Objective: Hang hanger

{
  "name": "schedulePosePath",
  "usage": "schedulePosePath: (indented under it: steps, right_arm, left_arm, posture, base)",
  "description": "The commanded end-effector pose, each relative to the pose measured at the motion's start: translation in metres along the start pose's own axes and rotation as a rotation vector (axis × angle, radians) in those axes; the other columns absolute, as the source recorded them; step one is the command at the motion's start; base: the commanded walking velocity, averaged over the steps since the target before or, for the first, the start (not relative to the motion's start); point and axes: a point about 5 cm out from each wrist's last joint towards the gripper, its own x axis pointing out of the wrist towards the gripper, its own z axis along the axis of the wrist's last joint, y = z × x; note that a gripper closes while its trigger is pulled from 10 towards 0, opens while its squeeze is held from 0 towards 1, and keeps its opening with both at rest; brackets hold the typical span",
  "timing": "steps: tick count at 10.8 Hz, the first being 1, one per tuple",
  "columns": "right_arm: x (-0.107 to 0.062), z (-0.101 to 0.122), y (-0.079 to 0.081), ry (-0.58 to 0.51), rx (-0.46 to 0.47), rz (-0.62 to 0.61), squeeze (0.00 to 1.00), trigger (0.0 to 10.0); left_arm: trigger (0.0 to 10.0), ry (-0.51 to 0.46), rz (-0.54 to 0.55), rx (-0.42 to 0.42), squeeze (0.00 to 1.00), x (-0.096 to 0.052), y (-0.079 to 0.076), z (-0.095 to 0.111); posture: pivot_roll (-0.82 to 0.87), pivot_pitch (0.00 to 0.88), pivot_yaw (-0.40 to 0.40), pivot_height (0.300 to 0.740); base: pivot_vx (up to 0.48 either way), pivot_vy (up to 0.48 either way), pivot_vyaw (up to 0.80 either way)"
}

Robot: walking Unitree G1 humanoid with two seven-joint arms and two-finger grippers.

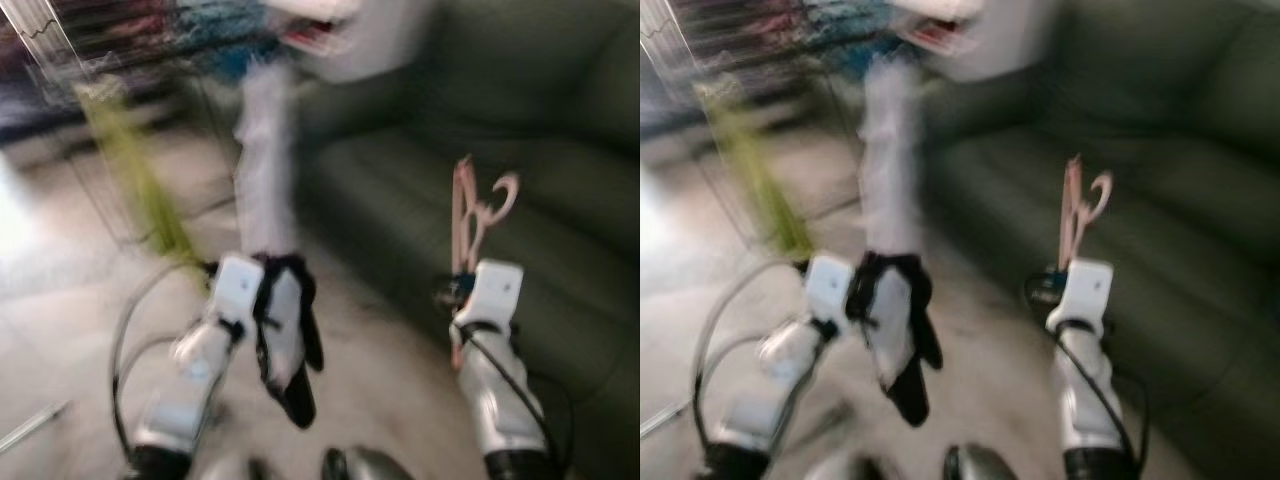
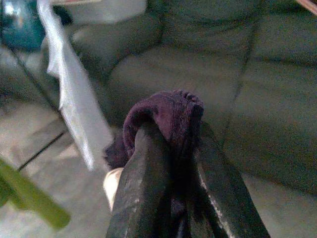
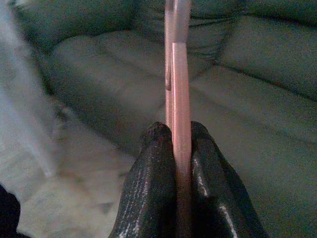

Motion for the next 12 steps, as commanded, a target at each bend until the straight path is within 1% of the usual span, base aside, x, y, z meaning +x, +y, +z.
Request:
schedulePosePath:
  steps: [1,2,3,4,8,12]
  right_arm:
    - [0.0028,0.0085,0.0051,-0.031,-0.005,0.015,0.0,10.0]
    - [0.0031,0.0084,0.0058,-0.03,-0.005,0.015,0.0,10.0]
    - [0.0038,0.0086,0.0062,-0.031,-0.01,0.015,0.0,10.0]
    - [0.0045,0.0091,0.0063,-0.033,-0.01,0.015,0.0,10.0]
    - [0.0054,0.0095,0.0075,-0.034,-0.009,0.014,0.0,10.0]
    - [0.0062,0.0087,0.0088,-0.03,-0.01,0.011,0.0,10.0]
  left_arm:
    - [10.0,-0.049,0.003,0.004,0.0,0.0014,0.001,0.0095]
    - [10.0,-0.063,-0.003,0.002,0.0,0.001,0.002,0.012]
    - [10.0,-0.074,-0.019,-0.019,0.0,0.0011,0.0024,0.0144]
    - [10.0,-0.085,-0.032,-0.017,0.0,0.0011,0.0015,0.0167]
    - [10.0,-0.092,-0.052,-0.031,0.0,0.0004,-0.0013,0.0176]
    - [10.0,-0.09,-0.062,-0.037,0.0,0.0024,-0.0025,0.0173]
  posture:
    - [-0.05,0.023,-0.031,0.74]
    - [-0.05,0.023,-0.031,0.74]
    - [-0.05,0.024,-0.031,0.74]
    - [-0.05,0.025,-0.03,0.74]
    - [-0.05,0.025,-0.03,0.74]
    - [-0.05,0.029,-0.028,0.74]
  base:
    - [0.0,0.0,0.0]
    - [0.0,0.0,0.0]
    - [0.0,0.0,0.0]
    - [0.0,0.0,0.0]
    - [0.0,0.0,0.0]
    - [0.0,-0.377,0.0]
